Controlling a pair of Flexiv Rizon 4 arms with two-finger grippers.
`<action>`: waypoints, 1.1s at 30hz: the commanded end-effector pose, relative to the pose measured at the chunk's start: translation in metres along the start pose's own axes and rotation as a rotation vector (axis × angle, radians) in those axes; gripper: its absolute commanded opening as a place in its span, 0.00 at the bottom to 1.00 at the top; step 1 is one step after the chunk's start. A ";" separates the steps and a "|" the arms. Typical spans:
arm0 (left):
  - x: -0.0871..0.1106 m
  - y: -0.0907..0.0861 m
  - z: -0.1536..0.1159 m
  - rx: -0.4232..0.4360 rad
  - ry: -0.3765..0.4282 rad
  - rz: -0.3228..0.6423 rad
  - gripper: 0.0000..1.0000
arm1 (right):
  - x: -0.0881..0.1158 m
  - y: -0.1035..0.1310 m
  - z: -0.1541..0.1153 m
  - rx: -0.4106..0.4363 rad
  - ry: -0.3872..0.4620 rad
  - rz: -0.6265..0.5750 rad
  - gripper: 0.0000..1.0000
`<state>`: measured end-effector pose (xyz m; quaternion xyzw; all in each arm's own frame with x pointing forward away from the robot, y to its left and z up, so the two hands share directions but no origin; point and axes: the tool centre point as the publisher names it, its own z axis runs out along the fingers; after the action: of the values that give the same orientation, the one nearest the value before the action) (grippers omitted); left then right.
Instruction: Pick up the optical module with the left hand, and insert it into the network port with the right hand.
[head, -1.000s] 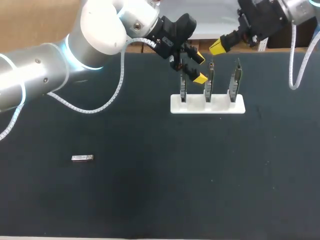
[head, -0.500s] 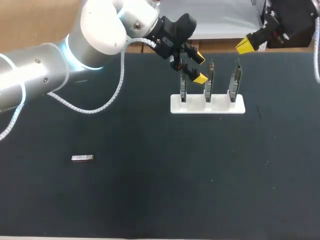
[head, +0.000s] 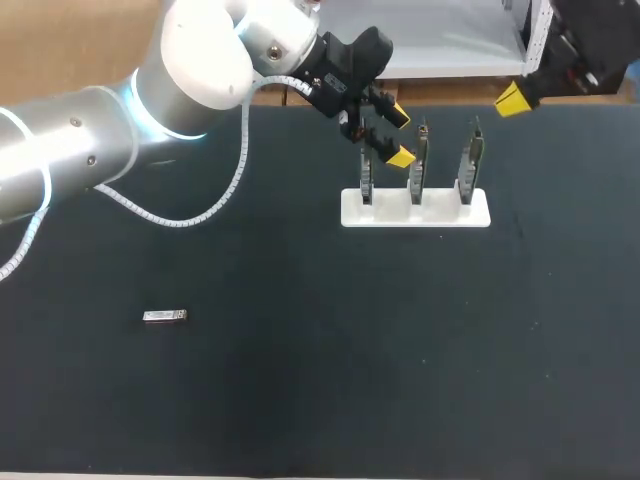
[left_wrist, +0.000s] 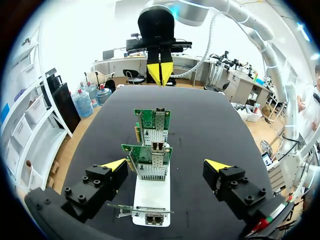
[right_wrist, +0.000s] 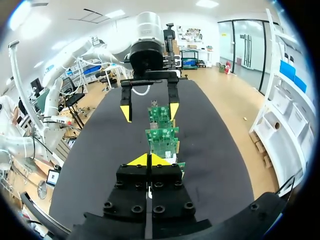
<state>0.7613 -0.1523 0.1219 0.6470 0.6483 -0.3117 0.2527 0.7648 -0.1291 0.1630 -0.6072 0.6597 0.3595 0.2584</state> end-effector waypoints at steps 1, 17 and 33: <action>-0.001 0.002 0.000 0.005 0.005 -0.001 1.00 | 0.004 0.003 0.000 0.008 -0.004 0.000 0.00; -0.001 0.002 0.000 0.005 0.005 -0.001 1.00 | 0.007 -0.004 0.000 0.021 0.002 -0.002 0.00; -0.001 0.002 0.000 0.005 0.005 -0.001 1.00 | 0.005 -0.008 0.000 0.037 0.002 0.019 1.00</action>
<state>0.7613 -0.1523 0.1219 0.6470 0.6483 -0.3117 0.2527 0.7714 -0.1317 0.1581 -0.5964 0.6723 0.3484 0.2662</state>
